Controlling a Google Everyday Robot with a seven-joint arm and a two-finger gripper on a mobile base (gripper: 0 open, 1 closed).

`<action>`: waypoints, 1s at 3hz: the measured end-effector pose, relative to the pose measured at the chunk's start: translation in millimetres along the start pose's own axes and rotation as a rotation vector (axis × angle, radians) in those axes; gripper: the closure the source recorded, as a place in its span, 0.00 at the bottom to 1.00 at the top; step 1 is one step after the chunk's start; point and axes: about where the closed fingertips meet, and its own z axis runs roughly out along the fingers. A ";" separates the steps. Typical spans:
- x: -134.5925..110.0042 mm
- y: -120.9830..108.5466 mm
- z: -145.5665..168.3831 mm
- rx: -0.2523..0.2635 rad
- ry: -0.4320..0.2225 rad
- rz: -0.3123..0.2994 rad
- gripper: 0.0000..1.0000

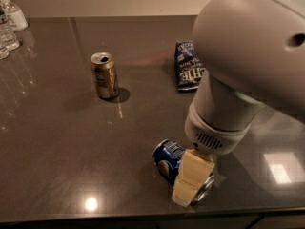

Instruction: Pick pepsi can

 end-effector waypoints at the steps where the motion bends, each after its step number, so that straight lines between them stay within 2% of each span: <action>1: -4.5 13.8 14.6 -0.037 0.014 -0.017 0.00; 2: -5.9 20.6 24.7 -0.042 0.031 -0.011 0.17; 3: -4.9 19.3 29.8 -0.036 0.045 0.008 0.41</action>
Offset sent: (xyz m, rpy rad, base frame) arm -0.0190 0.0179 -0.0437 -0.0292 0.0833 -0.0038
